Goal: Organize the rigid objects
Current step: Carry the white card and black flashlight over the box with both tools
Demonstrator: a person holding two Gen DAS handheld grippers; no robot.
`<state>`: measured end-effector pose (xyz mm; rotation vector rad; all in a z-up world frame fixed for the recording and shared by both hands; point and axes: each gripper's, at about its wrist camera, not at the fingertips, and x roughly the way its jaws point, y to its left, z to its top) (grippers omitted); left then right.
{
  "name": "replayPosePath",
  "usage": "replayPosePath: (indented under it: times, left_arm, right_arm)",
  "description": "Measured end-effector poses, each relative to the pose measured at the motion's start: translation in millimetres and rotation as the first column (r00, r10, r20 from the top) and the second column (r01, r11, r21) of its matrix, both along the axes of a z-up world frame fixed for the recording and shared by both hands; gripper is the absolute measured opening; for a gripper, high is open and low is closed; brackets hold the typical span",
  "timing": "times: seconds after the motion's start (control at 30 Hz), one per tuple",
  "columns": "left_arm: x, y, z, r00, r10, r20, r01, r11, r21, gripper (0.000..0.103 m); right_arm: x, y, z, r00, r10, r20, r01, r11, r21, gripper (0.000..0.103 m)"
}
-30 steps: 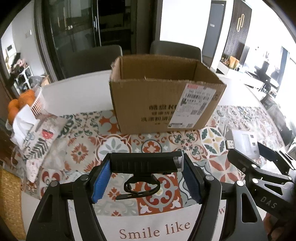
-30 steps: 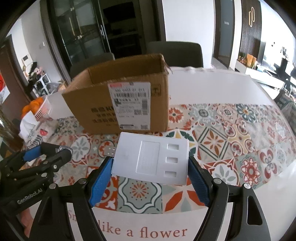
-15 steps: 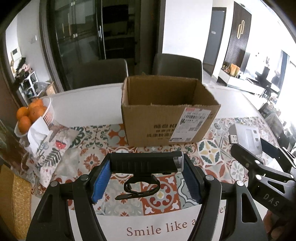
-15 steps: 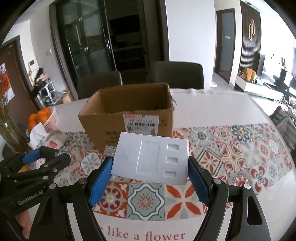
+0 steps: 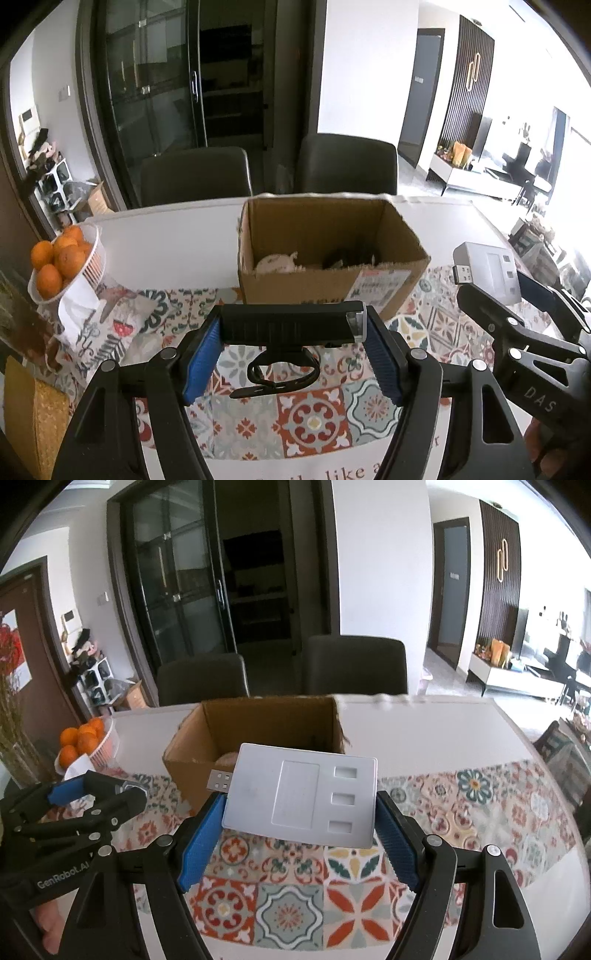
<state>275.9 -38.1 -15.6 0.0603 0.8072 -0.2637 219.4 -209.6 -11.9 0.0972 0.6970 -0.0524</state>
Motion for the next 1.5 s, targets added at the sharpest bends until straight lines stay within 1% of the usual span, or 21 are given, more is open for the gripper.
replayPosePath:
  times: [0.27,0.47,0.6,0.67,0.93,1.07,1.23,1.5]
  left_arm:
    - [22.5,-4.6,19.7,0.999,-0.013,0.046,0.013,1.000,0.004,0.071]
    - [41.7,-10.3,29.1,0.997,-0.024,0.067,0.023,1.000,0.013,0.071]
    - [55.7,-15.5,32.8,0.997,-0.023,0.077,0.021,0.999,0.032,0.071]
    - [62.9,-16.7,32.9,0.997,-0.023,0.079,0.020,0.999,0.030,0.071]
    - [96.0,-17.9,22.9,0.999,-0.013,0.032,0.013,1.000,0.013,0.071]
    - [112.9,-20.8,15.2,1.000,-0.013,0.003,0.013,1.000,0.012,0.071]
    - [130.5,-27.6,0.0,0.999,-0.015,-0.036,0.016,0.999,0.029,0.071]
    - [149.1,-33.5,-28.3,0.995,-0.011,-0.103,0.017,0.998,0.053,0.071]
  right_arm:
    - [21.4,-2.6,19.3,0.999,0.015,0.041,-0.015,1.000,-0.007,0.079]
    - [42.4,-6.4,28.6,0.999,0.025,0.046,-0.025,1.000,0.003,0.079]
    - [58.6,-8.7,30.6,0.999,0.032,0.041,-0.032,0.999,-0.001,0.079]
    - [67.2,-10.0,32.2,0.999,0.035,0.041,-0.035,0.999,-0.011,0.079]
    - [97.8,-8.4,31.6,0.998,0.056,0.030,-0.054,0.997,-0.046,0.079]
    - [112.4,-11.3,26.9,0.998,0.061,0.014,-0.061,0.997,-0.043,0.079]
    - [130.5,-15.1,14.0,0.997,0.065,-0.028,-0.066,0.997,-0.044,0.079]
    - [146.4,-17.4,-7.0,0.995,0.058,-0.082,-0.063,0.997,-0.053,0.079]
